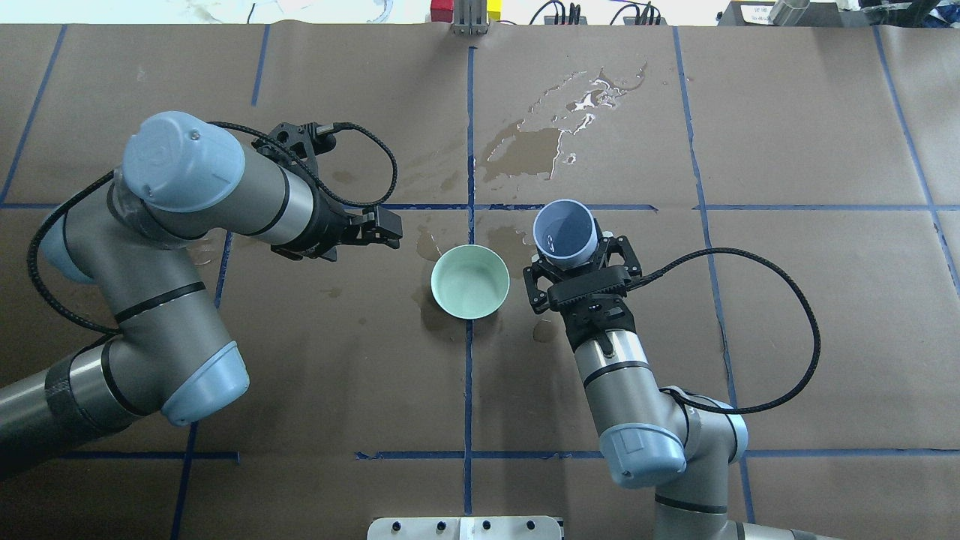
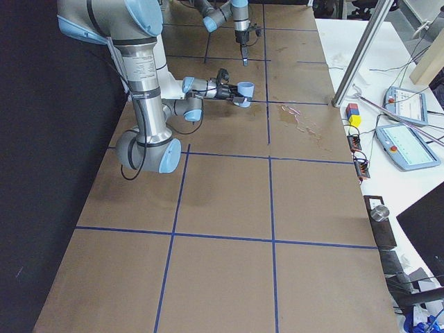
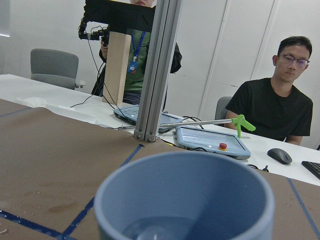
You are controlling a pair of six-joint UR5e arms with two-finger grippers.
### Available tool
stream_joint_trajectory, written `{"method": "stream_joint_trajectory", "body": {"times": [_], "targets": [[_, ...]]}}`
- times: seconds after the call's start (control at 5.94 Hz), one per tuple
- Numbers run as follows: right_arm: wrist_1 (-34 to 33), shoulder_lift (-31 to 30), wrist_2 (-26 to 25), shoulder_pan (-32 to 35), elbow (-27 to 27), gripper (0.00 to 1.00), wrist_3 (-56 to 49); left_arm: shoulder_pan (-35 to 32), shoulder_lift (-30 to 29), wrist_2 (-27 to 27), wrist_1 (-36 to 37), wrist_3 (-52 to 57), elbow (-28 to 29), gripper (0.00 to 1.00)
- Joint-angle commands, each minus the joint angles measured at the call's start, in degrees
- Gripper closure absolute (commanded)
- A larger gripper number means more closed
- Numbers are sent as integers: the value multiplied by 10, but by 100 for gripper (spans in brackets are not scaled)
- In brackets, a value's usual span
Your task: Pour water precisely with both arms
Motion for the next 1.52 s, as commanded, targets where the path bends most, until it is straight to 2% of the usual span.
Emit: {"method": "stream_joint_trajectory", "body": {"times": [0.0, 0.34, 1.35], "targets": [[-90, 20, 0, -5, 4, 94, -40, -10, 29, -5, 1, 4, -23, 0], [-160, 34, -3, -7, 4, 96, -87, -10, 47, -3, 3, 3, -42, 0], [-215, 46, -15, -26, -2, 96, -238, -10, 49, -3, 3, 2, -42, 0]]}}
